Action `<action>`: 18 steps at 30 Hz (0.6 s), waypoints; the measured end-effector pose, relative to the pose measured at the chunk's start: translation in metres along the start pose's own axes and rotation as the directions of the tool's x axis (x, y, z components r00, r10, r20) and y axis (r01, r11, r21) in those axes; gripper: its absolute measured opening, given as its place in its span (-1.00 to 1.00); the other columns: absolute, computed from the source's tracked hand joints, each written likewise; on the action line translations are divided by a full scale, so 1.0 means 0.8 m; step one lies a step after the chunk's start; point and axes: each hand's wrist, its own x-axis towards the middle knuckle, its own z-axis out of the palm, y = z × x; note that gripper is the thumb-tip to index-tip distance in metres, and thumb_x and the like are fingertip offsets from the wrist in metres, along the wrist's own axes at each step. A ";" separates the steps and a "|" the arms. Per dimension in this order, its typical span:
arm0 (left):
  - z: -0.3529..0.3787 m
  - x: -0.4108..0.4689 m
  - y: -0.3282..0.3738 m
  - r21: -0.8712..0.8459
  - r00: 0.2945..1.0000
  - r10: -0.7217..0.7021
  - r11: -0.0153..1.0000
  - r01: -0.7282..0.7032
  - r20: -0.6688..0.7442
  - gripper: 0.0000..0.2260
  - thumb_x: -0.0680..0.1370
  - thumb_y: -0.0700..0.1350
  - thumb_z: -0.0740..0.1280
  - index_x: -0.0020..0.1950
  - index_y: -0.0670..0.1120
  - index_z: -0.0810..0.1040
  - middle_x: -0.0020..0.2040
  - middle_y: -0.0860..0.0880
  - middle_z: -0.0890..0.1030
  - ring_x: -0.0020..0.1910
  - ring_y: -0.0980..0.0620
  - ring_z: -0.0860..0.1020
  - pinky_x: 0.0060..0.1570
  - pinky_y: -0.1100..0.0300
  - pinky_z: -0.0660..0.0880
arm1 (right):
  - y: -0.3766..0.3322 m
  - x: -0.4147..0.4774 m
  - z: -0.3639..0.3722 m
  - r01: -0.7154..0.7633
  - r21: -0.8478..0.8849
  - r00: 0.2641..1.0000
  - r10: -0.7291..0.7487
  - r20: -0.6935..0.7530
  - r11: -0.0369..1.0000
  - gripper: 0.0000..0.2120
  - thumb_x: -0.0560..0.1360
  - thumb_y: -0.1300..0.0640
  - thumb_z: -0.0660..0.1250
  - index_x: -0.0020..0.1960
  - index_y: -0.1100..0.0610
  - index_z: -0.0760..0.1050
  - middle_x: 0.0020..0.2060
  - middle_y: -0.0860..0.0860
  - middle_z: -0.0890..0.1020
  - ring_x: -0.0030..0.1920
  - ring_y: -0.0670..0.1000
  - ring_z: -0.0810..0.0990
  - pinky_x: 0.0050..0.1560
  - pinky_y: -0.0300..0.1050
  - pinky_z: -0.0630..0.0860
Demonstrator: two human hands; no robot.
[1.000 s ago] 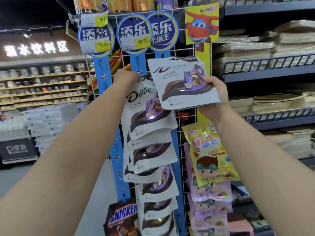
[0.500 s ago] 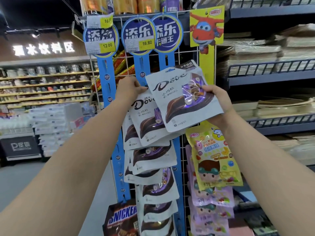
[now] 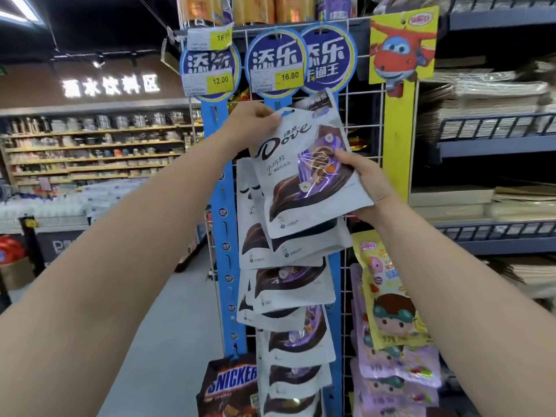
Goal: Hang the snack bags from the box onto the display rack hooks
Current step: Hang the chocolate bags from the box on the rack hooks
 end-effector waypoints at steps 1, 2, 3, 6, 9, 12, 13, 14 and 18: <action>-0.001 0.002 0.000 0.000 1.000 0.012 1.000 -0.012 0.000 -0.87 0.57 -0.07 0.26 -0.06 -0.09 0.56 -0.20 0.02 0.51 -0.28 0.12 0.45 -0.28 0.28 0.41 | 0.002 0.002 0.004 0.002 0.011 1.000 -0.002 0.006 1.000 -0.83 0.55 0.12 0.21 -0.10 0.16 0.55 -0.36 0.04 0.69 -0.38 0.01 0.66 -0.30 -0.16 0.63; -0.002 0.005 0.000 -0.016 1.000 0.014 1.000 -0.014 -0.002 -0.89 0.56 -0.08 0.29 -0.11 -0.08 0.54 -0.25 0.05 0.49 -0.32 0.16 0.43 -0.31 0.32 0.40 | 0.003 0.004 0.007 0.000 0.019 1.000 0.000 0.006 1.000 -0.83 0.55 0.12 0.21 -0.09 0.16 0.54 -0.37 0.04 0.69 -0.38 0.00 0.66 -0.32 -0.17 0.62; -0.003 0.007 0.002 -0.023 1.000 0.017 1.000 -0.017 -0.007 -0.88 0.55 -0.10 0.31 -0.18 -0.07 0.51 -0.28 0.07 0.47 -0.34 0.19 0.41 -0.32 0.37 0.39 | 0.005 0.006 0.009 -0.004 0.019 1.000 0.004 0.003 1.000 -0.83 0.55 0.12 0.21 -0.07 0.17 0.54 -0.37 0.04 0.69 -0.39 0.00 0.66 -0.34 -0.18 0.61; -0.002 0.014 -0.001 -0.034 0.998 0.021 0.999 -0.023 -0.063 -0.80 0.52 -0.16 0.34 -0.30 -0.01 0.45 -0.32 0.08 0.45 -0.34 0.20 0.41 -0.25 0.35 0.40 | 0.007 0.012 0.012 -0.025 -0.011 1.000 0.025 -0.019 1.000 -0.84 0.54 0.11 0.24 -0.02 0.18 0.53 -0.33 0.06 0.69 -0.36 0.02 0.67 -0.33 -0.19 0.60; 0.005 0.020 -0.005 -0.024 0.987 -0.022 1.000 0.018 -0.157 -0.79 0.46 -0.17 0.32 -0.36 0.03 0.45 -0.35 0.10 0.48 -0.29 0.14 0.45 -0.08 0.16 0.49 | 0.008 0.017 0.015 -0.033 -0.087 0.998 0.028 -0.060 0.996 -0.85 0.51 0.11 0.29 -0.02 0.18 0.53 -0.28 0.09 0.68 -0.34 0.04 0.66 -0.28 -0.16 0.61; 0.008 0.024 -0.006 -0.006 0.959 -0.067 0.998 0.068 -0.276 -0.81 0.39 -0.09 0.31 -0.44 0.03 0.48 -0.43 0.16 0.51 -0.23 0.05 0.53 0.12 -0.09 0.51 | 0.010 0.021 0.016 -0.040 -0.224 0.993 0.014 -0.117 0.974 -0.83 0.47 0.09 0.36 -0.03 0.18 0.54 -0.18 0.14 0.67 -0.28 0.07 0.65 -0.16 -0.08 0.60; 0.009 0.025 -0.005 0.004 0.949 -0.069 0.997 0.074 -0.307 -0.78 0.40 -0.08 0.32 -0.45 0.03 0.47 -0.43 0.16 0.51 -0.22 0.04 0.54 0.11 -0.12 0.51 | 0.012 0.022 0.017 -0.046 -0.261 0.991 0.012 -0.131 0.964 -0.82 0.46 0.07 0.38 -0.05 0.17 0.54 -0.16 0.14 0.68 -0.26 0.07 0.65 -0.12 -0.06 0.59; 0.009 0.025 -0.003 0.021 0.943 -0.062 0.997 0.073 -0.327 -0.76 0.43 -0.07 0.32 -0.44 0.04 0.46 -0.42 0.15 0.50 -0.19 0.02 0.55 0.10 -0.11 0.51 | 0.013 0.022 0.018 -0.052 -0.284 0.990 0.011 -0.143 0.957 -0.82 0.46 0.05 0.38 -0.08 0.16 0.54 -0.15 0.14 0.68 -0.25 0.06 0.65 -0.10 -0.05 0.60; 0.014 0.032 0.011 0.086 0.937 -0.020 0.995 0.053 -0.349 -0.82 0.50 -0.05 0.29 -0.31 0.05 0.50 -0.29 0.10 0.54 -0.03 -0.04 0.58 0.13 -0.06 0.47 | 0.014 0.024 0.017 -0.066 -0.319 0.983 0.008 -0.181 0.945 -0.84 0.48 0.03 0.36 -0.14 0.13 0.51 -0.15 0.10 0.66 -0.22 0.03 0.64 -0.06 -0.04 0.58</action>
